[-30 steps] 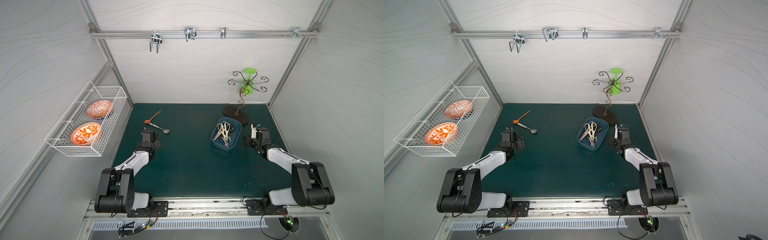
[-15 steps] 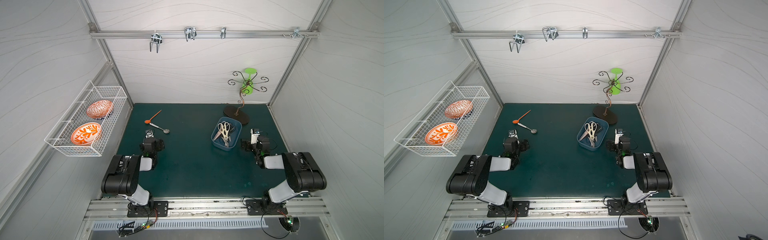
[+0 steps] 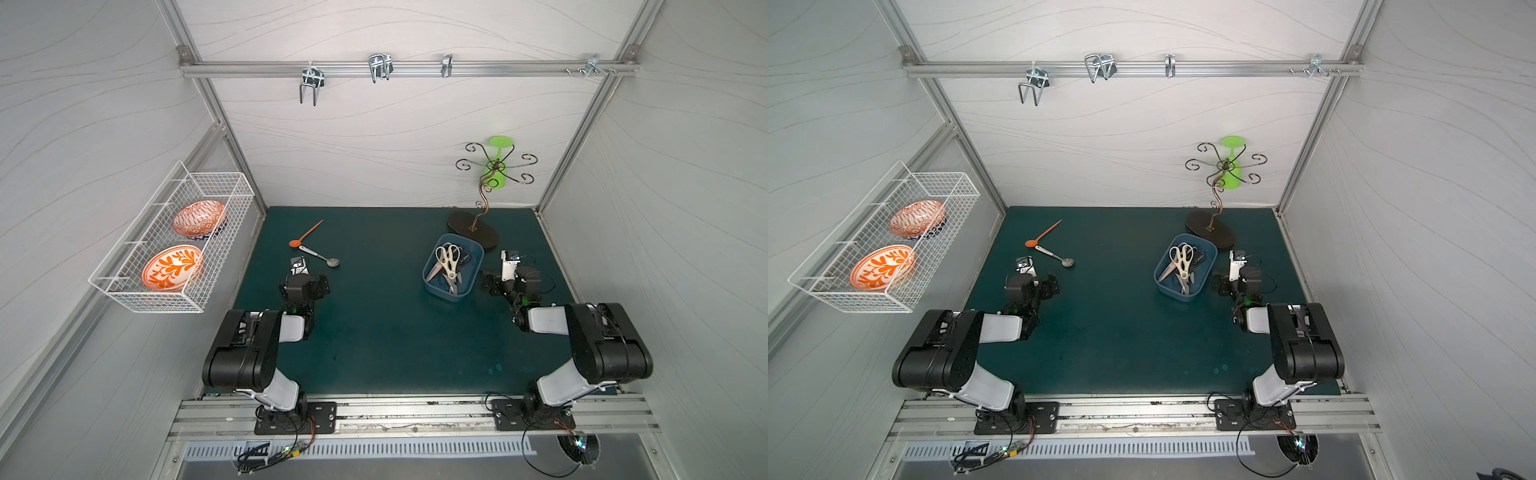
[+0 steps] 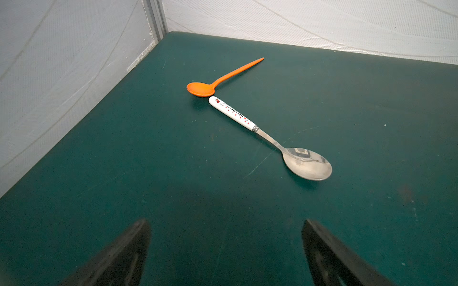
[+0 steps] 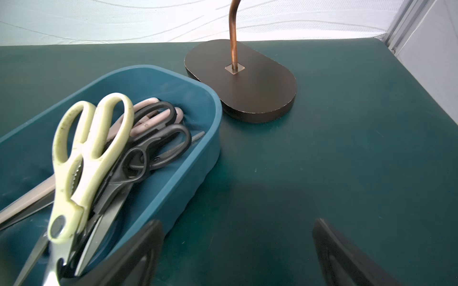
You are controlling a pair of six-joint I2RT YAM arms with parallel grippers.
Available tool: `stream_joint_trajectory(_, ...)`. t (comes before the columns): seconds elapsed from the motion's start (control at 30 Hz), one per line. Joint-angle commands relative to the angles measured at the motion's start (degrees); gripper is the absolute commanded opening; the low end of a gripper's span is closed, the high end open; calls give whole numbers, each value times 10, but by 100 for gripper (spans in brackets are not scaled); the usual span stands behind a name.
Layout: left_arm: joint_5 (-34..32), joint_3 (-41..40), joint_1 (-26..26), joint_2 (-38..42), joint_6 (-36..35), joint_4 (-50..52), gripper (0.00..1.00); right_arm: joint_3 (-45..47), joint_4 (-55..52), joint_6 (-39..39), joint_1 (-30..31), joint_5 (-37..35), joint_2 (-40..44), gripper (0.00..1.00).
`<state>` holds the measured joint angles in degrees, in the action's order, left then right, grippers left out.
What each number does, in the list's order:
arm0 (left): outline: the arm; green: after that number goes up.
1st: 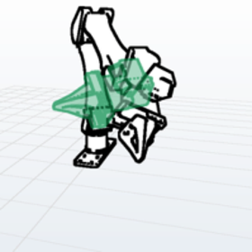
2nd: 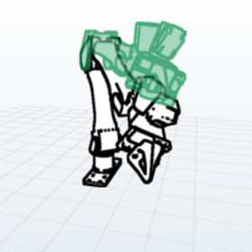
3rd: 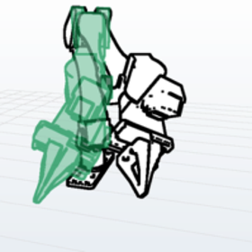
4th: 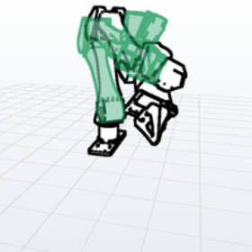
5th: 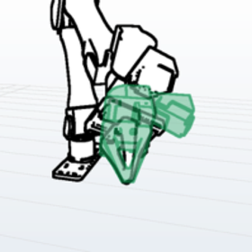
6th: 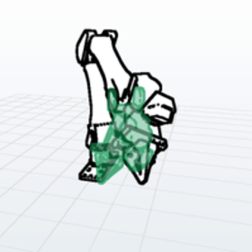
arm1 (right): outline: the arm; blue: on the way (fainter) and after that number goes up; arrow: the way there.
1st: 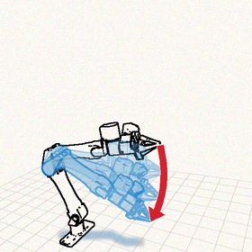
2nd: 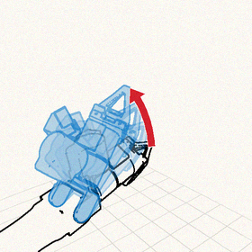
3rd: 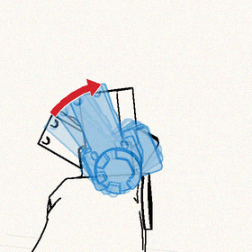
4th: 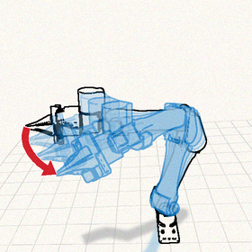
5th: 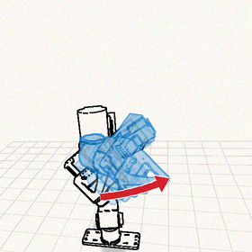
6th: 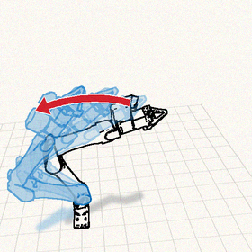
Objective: Put the scissors into the storage box
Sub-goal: Reset both arms
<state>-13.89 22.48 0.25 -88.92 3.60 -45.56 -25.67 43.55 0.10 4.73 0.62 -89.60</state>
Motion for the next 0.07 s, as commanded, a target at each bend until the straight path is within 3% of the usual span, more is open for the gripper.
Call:
stream_joint_trajectory(0.0,7,13,-2,1,-5,-28,100,-4,4,-6,-3,7,-3,99)
stream_joint_trajectory(0.03,7,13,-3,1,-4,-28,100,-4,2,-6,-3,7,-3,99)
